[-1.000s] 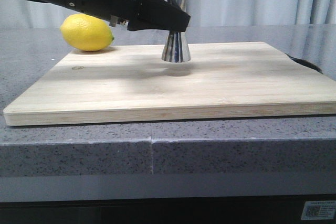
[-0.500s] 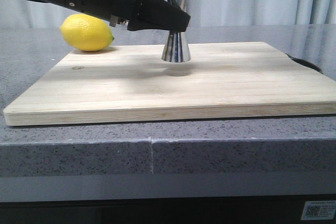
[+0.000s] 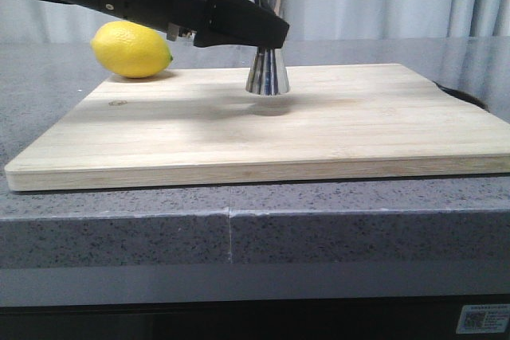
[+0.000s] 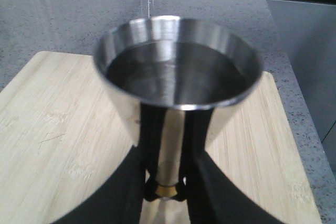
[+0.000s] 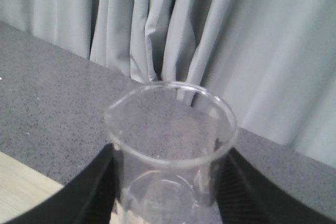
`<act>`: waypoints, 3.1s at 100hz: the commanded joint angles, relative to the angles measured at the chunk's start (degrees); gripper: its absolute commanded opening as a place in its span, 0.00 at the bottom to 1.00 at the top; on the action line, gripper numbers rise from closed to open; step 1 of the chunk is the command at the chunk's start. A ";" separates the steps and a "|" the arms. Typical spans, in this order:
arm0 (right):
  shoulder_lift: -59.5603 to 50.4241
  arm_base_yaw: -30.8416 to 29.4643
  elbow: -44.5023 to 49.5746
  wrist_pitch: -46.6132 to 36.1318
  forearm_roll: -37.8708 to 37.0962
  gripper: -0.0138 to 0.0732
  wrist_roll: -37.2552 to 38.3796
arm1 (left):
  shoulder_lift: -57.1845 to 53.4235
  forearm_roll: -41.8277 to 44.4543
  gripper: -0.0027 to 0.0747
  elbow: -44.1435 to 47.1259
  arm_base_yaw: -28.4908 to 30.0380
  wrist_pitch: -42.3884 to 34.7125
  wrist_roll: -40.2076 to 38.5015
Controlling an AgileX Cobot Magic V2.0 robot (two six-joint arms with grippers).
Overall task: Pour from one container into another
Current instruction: 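Tilt the beaker upright and move it away with the right gripper, then lower the empty beaker onto the board far from the jigger, right gripper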
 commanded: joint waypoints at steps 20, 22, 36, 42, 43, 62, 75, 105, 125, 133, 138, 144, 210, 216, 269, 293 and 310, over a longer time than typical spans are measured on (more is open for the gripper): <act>-2.45 -3.61 7.14 -13.12 2.22 0.38 0.02 | -2.73 -3.92 0.15 -1.66 -0.56 2.54 -0.29; -2.45 -3.92 7.74 -13.89 2.20 0.38 0.02 | -2.73 -3.92 0.15 -1.66 -0.56 2.54 -0.29; -2.45 -5.80 12.02 -20.84 2.95 0.38 0.02 | -2.73 -3.92 0.15 -1.66 -0.56 2.54 -0.29; -2.45 -6.37 13.85 -23.66 4.10 0.38 0.02 | -2.73 -3.92 0.15 -1.66 -0.56 2.54 -0.29; -2.45 -6.56 14.30 -23.92 4.36 0.38 0.02 | -2.73 -3.92 0.15 -1.66 -0.56 2.54 -0.29; -1.67 -7.30 18.01 -26.78 4.94 0.38 0.02 | -2.73 -3.92 0.15 -1.66 -0.56 2.54 -0.29; 1.55 -7.30 18.15 -30.28 4.94 0.38 0.02 | -2.73 -3.92 0.15 -1.66 -0.56 2.54 -0.29; 10.07 -7.40 18.15 -37.88 6.31 0.38 -0.61 | -2.73 -3.88 0.15 -1.66 -0.56 2.78 -0.75; 13.57 -7.40 17.00 -39.32 6.70 0.38 -1.72 | -2.73 -3.88 0.15 -1.66 -0.56 2.78 -0.75; 14.33 -7.40 16.05 -39.34 6.72 0.38 -1.91 | -2.73 -3.88 0.15 -1.66 -0.56 2.78 -0.75; 14.84 -7.40 15.42 -39.34 6.81 0.38 -2.00 | -2.73 -3.88 0.15 -1.66 -0.56 2.78 -0.75; 15.40 -7.40 14.75 -39.34 6.81 0.38 -2.00 | -2.73 -3.88 0.15 -1.66 -0.56 2.78 -0.75; 18.04 -7.57 12.62 -38.60 6.93 0.38 -2.96 | -2.73 -3.88 0.15 -1.66 -0.56 2.78 -0.75; 18.36 -7.57 12.62 -39.09 6.93 0.38 -3.05 | -2.73 -3.88 0.15 -1.66 -0.56 2.78 -0.75; 21.61 -7.57 12.62 -41.16 6.93 0.38 -5.12 | -2.73 -3.79 0.15 -1.66 -0.56 2.78 -0.75; 21.79 -7.57 12.62 -41.16 6.93 0.38 -7.01 | -2.73 -3.79 0.15 -1.66 -0.56 2.78 -0.75; 21.79 -7.57 12.62 -41.16 6.93 0.38 -7.95 | -2.73 -3.79 0.15 -1.66 -0.56 2.78 -0.75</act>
